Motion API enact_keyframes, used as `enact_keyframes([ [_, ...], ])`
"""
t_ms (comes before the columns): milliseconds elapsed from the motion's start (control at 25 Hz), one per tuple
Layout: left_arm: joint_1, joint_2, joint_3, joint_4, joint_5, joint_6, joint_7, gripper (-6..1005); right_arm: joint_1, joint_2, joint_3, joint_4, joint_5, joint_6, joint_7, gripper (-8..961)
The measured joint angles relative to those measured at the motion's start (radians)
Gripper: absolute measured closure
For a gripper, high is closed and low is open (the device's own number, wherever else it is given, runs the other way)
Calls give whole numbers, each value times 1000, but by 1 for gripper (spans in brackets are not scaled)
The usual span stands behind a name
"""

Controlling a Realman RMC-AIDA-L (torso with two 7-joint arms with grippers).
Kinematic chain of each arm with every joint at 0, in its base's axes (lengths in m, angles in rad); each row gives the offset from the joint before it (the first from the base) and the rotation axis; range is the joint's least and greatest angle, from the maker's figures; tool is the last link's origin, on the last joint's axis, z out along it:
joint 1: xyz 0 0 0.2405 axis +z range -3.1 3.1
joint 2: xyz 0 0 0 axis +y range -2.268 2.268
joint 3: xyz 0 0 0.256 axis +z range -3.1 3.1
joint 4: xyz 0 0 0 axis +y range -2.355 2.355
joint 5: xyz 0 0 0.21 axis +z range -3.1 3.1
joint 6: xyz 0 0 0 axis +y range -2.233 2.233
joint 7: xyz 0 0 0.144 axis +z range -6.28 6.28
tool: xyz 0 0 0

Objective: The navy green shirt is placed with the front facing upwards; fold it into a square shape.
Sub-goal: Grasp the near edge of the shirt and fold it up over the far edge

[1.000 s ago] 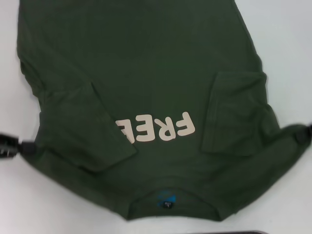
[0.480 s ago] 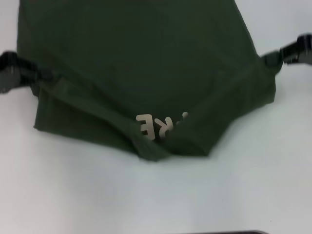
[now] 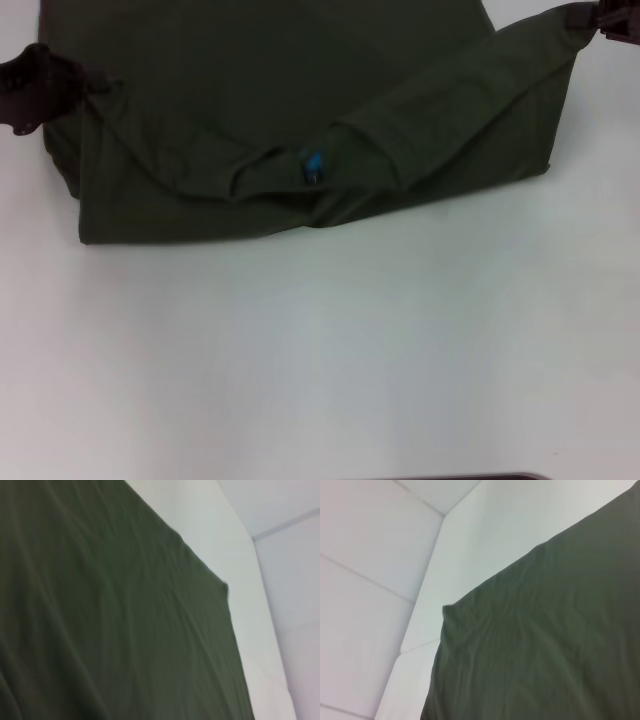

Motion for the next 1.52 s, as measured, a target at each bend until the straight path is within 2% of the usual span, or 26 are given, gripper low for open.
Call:
enact_keyframes([
  [240,5,-23,-2,-33,-42,-99,10,894,-12,40,4,2,8,102,-4,944],
  [400,17,-39,0,-36,-120,-143,30,892,-17,54,4,2,12,159,-10,944],
  [840,-3,-37,3,-37,-169,-211,33,886,6,63,-12,0,65,283,-64,944],
  [1200,-16,-55,15,-39,-170,-278,55,881,50,123,-43,19,78,399,-157,944],
  [1520,-34,-57,19,-39,-193,-319,70,877,81,140,-121,22,78,536,-163,944],
])
